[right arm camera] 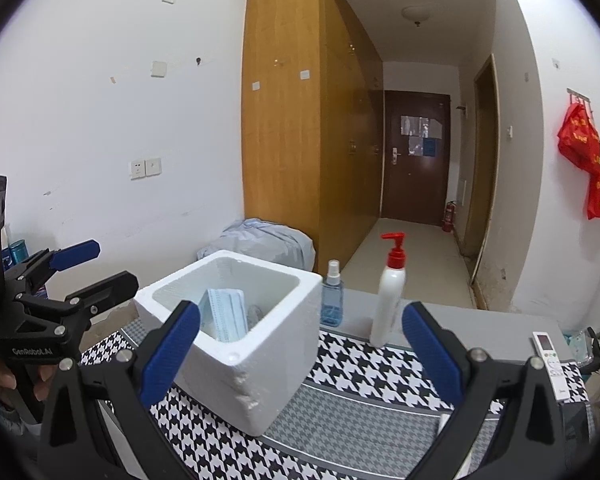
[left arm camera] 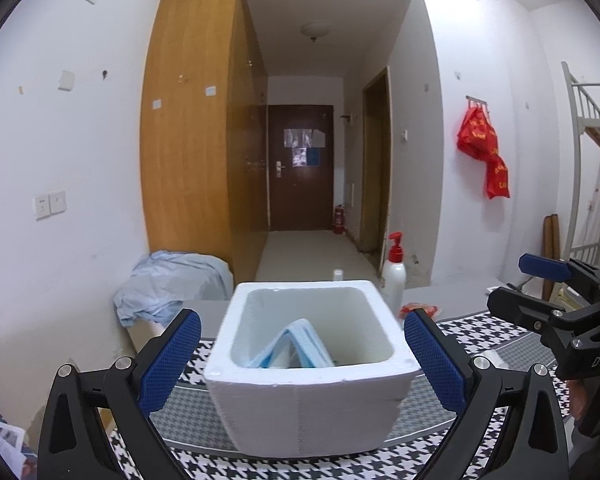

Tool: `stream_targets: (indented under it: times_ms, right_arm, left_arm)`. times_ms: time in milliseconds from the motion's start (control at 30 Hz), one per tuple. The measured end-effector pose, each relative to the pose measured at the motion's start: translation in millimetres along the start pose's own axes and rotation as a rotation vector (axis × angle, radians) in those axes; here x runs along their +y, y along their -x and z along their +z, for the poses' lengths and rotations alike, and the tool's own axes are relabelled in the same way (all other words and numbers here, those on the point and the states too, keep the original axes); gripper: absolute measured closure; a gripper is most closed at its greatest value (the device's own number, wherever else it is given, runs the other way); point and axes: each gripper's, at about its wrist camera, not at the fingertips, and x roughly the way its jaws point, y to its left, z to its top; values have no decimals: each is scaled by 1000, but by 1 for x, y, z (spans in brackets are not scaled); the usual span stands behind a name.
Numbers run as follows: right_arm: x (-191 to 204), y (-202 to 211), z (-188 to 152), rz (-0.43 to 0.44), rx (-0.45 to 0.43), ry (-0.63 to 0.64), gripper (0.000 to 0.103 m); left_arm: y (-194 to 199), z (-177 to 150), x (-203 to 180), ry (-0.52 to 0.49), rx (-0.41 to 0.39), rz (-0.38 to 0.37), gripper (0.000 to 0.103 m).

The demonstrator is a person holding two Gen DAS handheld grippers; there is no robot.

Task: Organize soft objects
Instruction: 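Withdraw both tools from the box back over the table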

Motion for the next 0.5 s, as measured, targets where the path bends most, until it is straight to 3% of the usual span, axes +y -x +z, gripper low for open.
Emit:
stream_targets:
  times_ms: [500]
  right_arm:
    - [-31, 27, -16, -69, -10, -40, 1]
  left_arm:
    - [-3, -3, -38, -42, -5, -80, 1]
